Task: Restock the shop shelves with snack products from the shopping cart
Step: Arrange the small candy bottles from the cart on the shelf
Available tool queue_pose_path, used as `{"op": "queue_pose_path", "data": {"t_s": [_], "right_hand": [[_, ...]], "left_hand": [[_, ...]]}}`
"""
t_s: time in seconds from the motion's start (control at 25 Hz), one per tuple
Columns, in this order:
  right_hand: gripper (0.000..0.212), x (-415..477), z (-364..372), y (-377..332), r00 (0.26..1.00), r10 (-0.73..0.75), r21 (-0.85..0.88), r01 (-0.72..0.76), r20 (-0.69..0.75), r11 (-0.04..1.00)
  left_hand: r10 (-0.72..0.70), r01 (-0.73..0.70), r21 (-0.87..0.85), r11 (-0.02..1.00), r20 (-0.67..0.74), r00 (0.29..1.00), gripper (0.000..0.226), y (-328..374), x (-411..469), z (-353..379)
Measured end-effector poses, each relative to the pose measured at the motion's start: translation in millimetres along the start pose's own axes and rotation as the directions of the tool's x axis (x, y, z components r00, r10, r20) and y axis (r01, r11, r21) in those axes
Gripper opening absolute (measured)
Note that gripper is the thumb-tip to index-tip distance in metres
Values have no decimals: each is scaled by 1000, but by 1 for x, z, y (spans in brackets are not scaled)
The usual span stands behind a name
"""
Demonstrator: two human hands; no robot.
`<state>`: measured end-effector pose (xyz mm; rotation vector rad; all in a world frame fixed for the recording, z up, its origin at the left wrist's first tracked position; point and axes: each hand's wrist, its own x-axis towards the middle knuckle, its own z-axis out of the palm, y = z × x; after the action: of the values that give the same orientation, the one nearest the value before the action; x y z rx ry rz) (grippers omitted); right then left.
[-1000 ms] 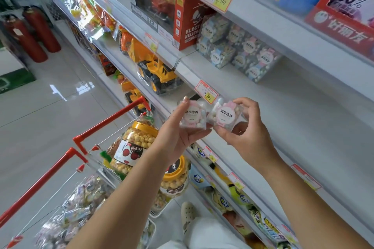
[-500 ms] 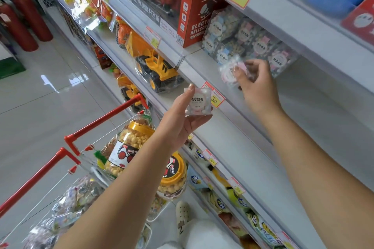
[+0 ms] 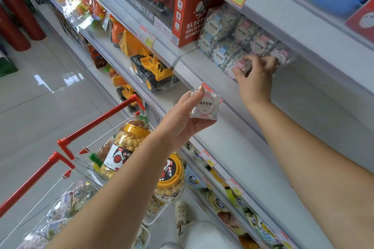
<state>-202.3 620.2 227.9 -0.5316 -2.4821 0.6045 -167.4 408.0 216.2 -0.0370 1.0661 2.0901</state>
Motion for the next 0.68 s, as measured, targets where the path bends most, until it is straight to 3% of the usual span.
{"op": "queue_pose_path", "data": {"t_s": [0.12,0.24,0.28,0.36,0.4,0.48,0.6,0.68], "right_hand": [[41,-1,-1,1,999,12,23,-13,37,1000],[36,-21,-15,-6,993,-78,50,83,-93,995],[32,-33,-26,-12,994,-83,120,92,-76,989],[35,-57,-51,-30,973,-11,291,-58,230,955],[39,-66,-63,-37,907,3,347,-164,422,923],[37,-76,-78,-43,816,-20,432,-285,578,856],[29,-72,-82,-37,854,28,579,-375,519,724],[28,-69,-80,-21,921,132,574,-336,367,747]], "left_hand": [[-33,33,-17,999,-6,999,61,1,1,8],[-53,53,-45,998,6,999,61,3,1,15],[-53,53,-62,997,9,999,58,5,2,17],[-34,35,-48,998,6,999,49,12,6,21],[-28,28,-13,1000,10,1000,45,16,7,24],[-26,24,75,997,32,999,39,22,8,33],[-30,17,176,984,69,997,37,31,12,49],[8,-18,229,973,45,999,35,36,23,56]]}}
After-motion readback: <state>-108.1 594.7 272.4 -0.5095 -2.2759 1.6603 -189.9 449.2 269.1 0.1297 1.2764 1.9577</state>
